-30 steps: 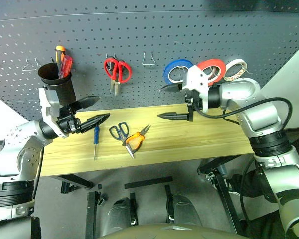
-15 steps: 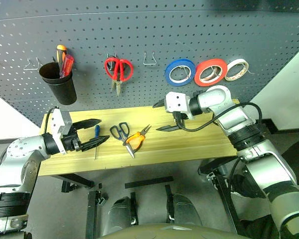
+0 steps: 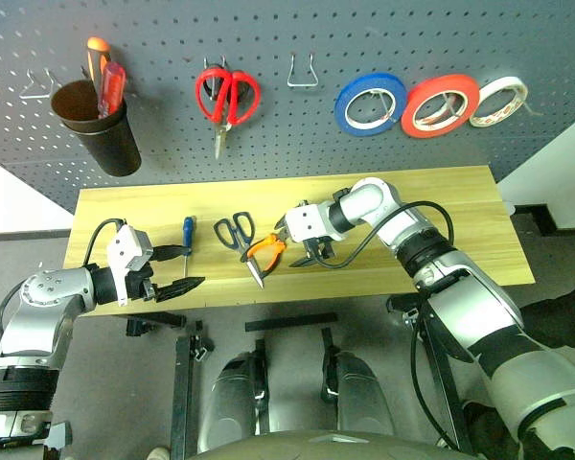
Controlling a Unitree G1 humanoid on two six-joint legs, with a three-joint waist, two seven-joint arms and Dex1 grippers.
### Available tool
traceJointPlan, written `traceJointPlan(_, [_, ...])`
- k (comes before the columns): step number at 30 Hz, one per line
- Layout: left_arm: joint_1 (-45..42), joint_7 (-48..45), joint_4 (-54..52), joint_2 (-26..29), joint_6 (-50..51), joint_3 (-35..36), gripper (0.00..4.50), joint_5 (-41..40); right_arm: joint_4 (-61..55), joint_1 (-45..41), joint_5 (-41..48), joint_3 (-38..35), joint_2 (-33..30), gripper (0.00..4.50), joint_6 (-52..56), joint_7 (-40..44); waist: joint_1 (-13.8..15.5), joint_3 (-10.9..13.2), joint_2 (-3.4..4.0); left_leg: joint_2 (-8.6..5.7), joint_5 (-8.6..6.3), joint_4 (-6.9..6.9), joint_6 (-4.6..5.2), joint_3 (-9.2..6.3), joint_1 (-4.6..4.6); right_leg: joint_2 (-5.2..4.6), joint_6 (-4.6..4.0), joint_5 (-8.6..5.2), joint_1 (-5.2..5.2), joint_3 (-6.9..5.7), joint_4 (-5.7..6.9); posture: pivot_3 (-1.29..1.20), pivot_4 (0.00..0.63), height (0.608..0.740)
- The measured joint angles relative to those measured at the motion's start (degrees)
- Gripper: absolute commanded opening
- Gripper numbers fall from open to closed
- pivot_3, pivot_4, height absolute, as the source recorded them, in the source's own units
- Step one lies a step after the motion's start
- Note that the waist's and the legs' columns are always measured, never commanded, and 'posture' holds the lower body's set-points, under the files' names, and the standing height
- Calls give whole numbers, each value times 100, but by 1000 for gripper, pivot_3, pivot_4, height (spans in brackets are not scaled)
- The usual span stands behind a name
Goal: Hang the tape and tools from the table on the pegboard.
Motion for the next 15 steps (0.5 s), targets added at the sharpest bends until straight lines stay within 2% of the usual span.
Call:
traceJointPlan(6, [127,158,-169,-74,12,-13,3839,5,821,-471,-519,113,354,4483,-441,-466,36,237,12,1,0,-8,0,5,-2,-1,-2,-2,-14,-1,8,209,456,740])
traceJointPlan(15, [492,397,-614,-105,133,-10,3839,-19,1490,-845,-1388,521,675,4483,-940,-1074,46,341,17,2,1,-16,-2,9,-2,-1,-2,-3,-20,-2,8,261,451,740])
